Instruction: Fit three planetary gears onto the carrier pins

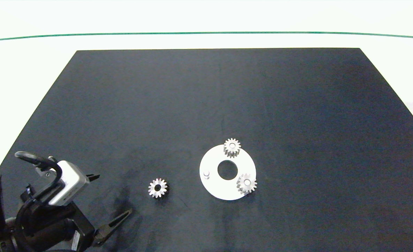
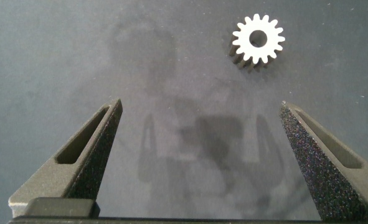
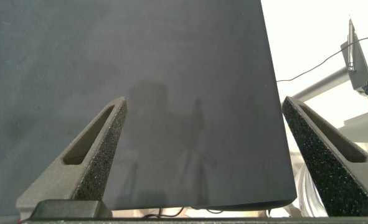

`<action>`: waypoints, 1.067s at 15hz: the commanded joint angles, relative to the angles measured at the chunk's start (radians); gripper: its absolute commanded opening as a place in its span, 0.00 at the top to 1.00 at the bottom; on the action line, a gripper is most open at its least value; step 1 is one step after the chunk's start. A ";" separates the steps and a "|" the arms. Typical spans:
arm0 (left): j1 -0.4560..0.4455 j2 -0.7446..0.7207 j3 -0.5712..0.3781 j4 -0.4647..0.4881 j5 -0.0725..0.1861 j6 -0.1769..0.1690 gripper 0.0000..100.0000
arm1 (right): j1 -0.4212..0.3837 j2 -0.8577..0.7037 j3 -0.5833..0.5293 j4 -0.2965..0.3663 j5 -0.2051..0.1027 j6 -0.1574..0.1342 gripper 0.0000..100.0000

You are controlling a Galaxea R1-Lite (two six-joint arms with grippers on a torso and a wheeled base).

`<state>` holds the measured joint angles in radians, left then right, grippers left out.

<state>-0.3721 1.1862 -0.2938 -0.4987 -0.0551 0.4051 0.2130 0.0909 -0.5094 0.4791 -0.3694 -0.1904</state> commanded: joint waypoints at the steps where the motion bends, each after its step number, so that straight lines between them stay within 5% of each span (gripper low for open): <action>1: -0.096 0.073 -0.001 -0.047 0.061 -0.020 0.00 | 0.000 0.007 0.009 0.003 -0.002 -0.003 0.00; 3: -0.177 0.113 -0.010 -0.113 0.136 -0.049 0.00 | 0.000 0.007 0.009 0.003 -0.003 -0.003 0.00; 8: -0.252 0.167 -0.015 -0.184 0.146 -0.089 0.00 | 0.000 0.006 0.006 0.003 -0.003 -0.001 0.00; 16: -0.255 0.296 -0.047 -0.224 0.155 -0.089 0.00 | 0.000 0.006 0.000 0.003 -0.006 -0.003 0.00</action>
<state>-0.6281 1.4500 -0.3381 -0.7162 0.0974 0.3136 0.2126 0.0919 -0.5083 0.4785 -0.3736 -0.1919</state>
